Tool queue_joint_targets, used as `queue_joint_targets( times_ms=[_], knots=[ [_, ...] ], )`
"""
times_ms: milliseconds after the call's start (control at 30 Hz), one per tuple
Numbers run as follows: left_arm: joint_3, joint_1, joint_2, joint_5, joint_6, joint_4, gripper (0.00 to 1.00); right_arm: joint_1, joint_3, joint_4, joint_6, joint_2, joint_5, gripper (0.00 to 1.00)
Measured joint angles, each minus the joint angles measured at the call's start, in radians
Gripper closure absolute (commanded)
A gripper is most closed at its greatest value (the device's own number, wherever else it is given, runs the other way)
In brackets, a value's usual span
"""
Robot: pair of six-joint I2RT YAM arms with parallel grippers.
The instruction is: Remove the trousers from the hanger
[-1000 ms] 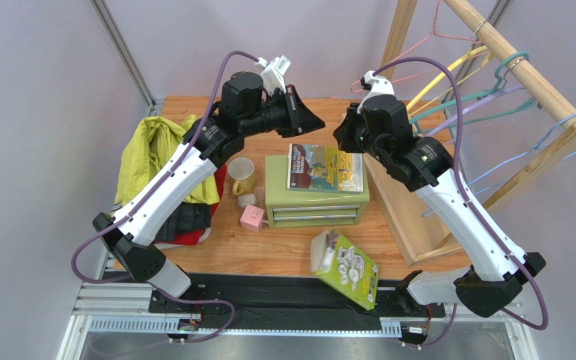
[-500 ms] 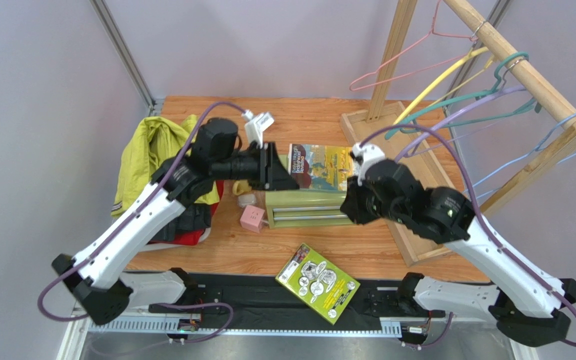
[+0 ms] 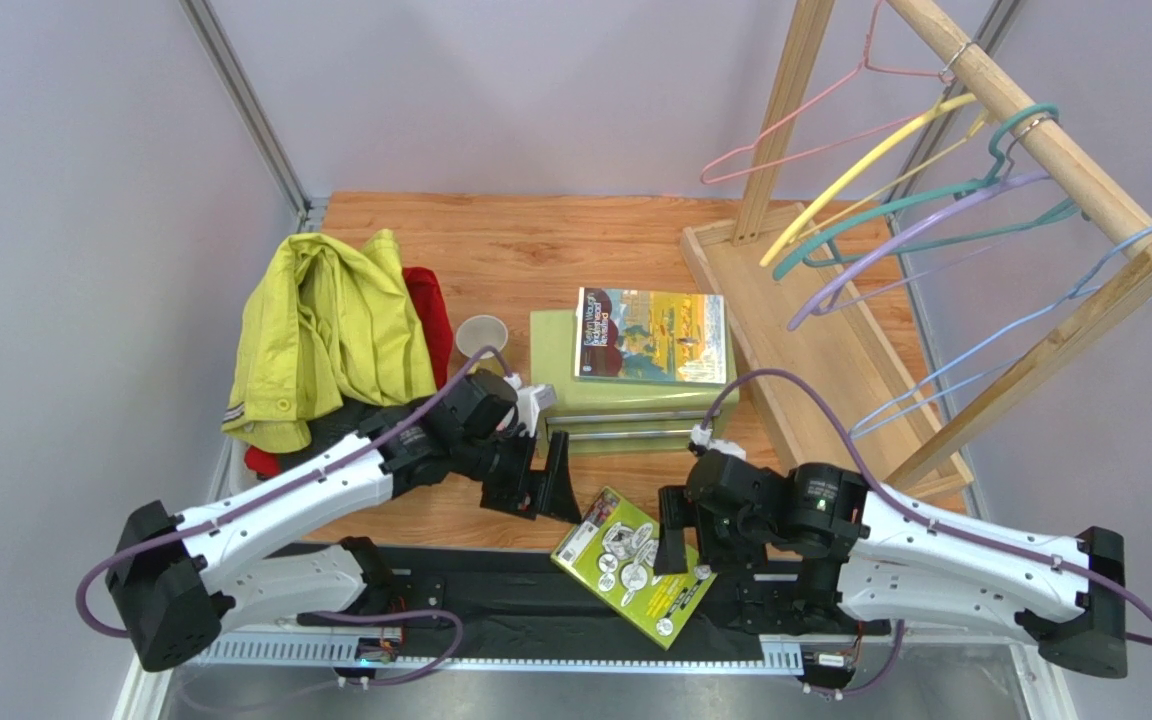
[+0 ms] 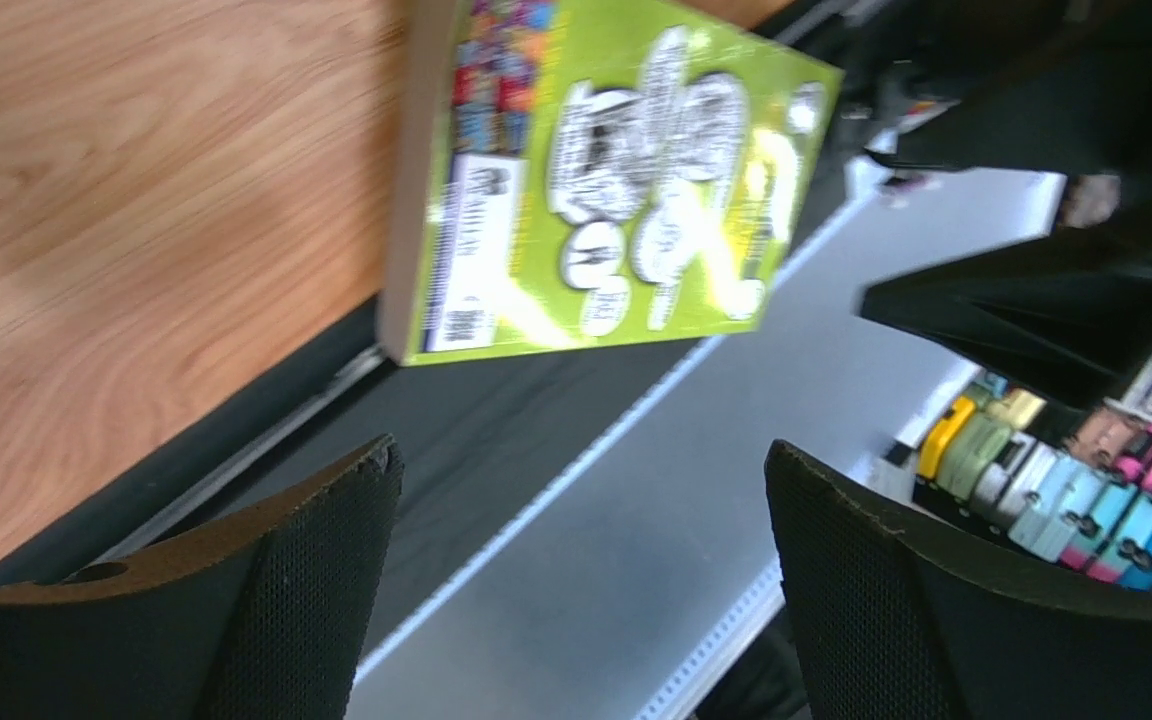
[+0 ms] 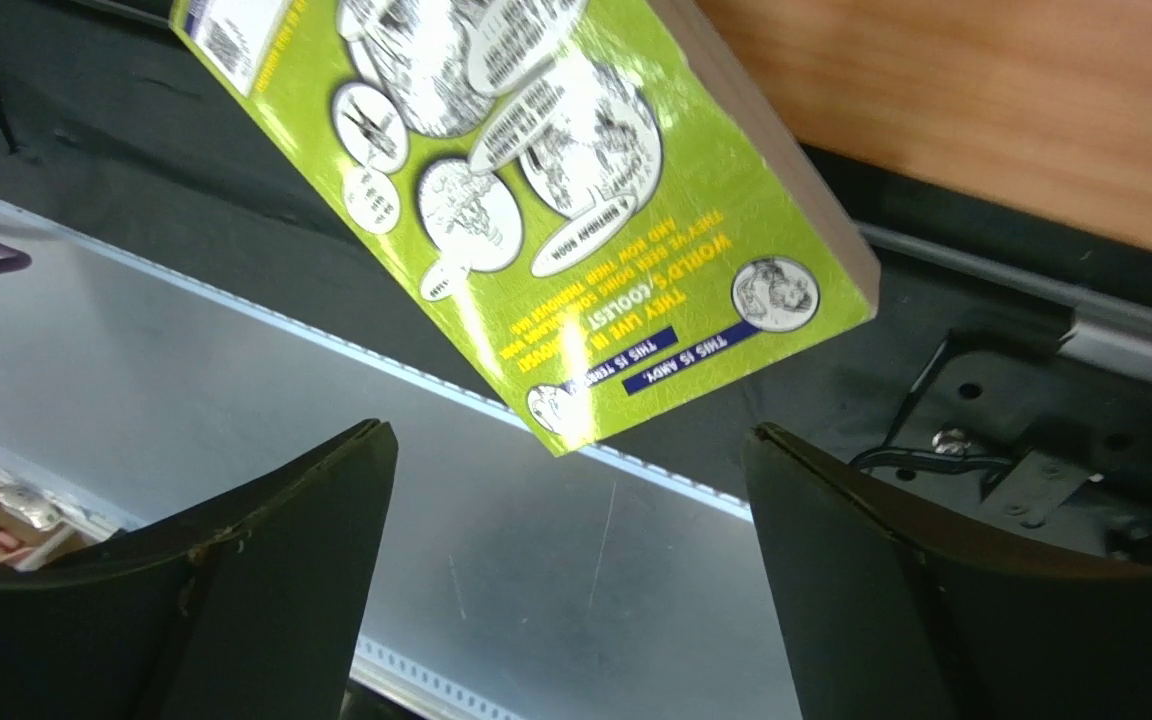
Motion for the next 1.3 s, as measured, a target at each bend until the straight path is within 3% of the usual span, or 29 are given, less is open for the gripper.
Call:
queue_joint_targets(
  times_ms=[233, 367, 433, 567, 733, 867, 900, 933, 1000, 1100, 1133, 1167, 1300],
  knots=[
    [-0.253, -0.046, -0.069, -0.085, -0.069, 0.326, 0.04, 0.138, -0.116, 0.033, 0.33, -0.035, 0.061, 0.02],
    [-0.266, -0.062, -0.025, -0.126, -0.088, 0.423, 0.06, 0.203, -0.164, 0.043, 0.497, -0.04, 0.083, 0.05],
    [-0.266, -0.077, 0.002, -0.145, -0.09, 0.45, 0.12, 0.23, -0.207, 0.053, 0.562, -0.05, 0.092, 0.05],
    [-0.278, -0.134, 0.042, -0.208, -0.098, 0.486, 0.16, 0.269, -0.32, 0.089, 0.699, -0.115, 0.135, 0.19],
    [-0.31, -0.226, 0.031, -0.309, -0.098, 0.487, 0.11, 0.282, -0.374, 0.179, 0.798, -0.167, 0.215, 0.11],
    [-0.344, -0.256, -0.032, -0.396, -0.101, 0.483, 0.09, 0.293, -0.351, 0.212, 0.848, -0.079, 0.246, 0.19],
    [-0.357, -0.259, -0.053, -0.419, -0.103, 0.487, 0.09, 0.299, -0.343, 0.212, 0.857, -0.053, 0.251, 0.22],
    [-0.368, -0.26, -0.071, -0.433, -0.105, 0.489, 0.09, 0.303, -0.335, 0.208, 0.868, -0.027, 0.253, 0.31],
    [-0.397, -0.26, -0.104, -0.461, -0.111, 0.496, 0.1, 0.312, -0.318, 0.202, 0.887, 0.016, 0.257, 0.35],
    [-0.431, -0.26, -0.119, -0.489, -0.124, 0.497, 0.11, 0.335, -0.308, 0.215, 0.918, 0.054, 0.268, 0.74],
    [-0.439, -0.261, -0.124, -0.493, -0.129, 0.496, 0.11, 0.345, -0.308, 0.222, 0.935, 0.054, 0.276, 0.92],
    [-0.451, -0.261, -0.137, -0.499, -0.136, 0.492, 0.11, 0.353, -0.307, 0.234, 0.947, 0.049, 0.287, 1.0],
    [-0.472, -0.261, -0.231, -0.518, -0.153, 0.465, 0.09, 0.377, -0.306, 0.242, 0.962, 0.034, 0.315, 1.0]
  ],
)
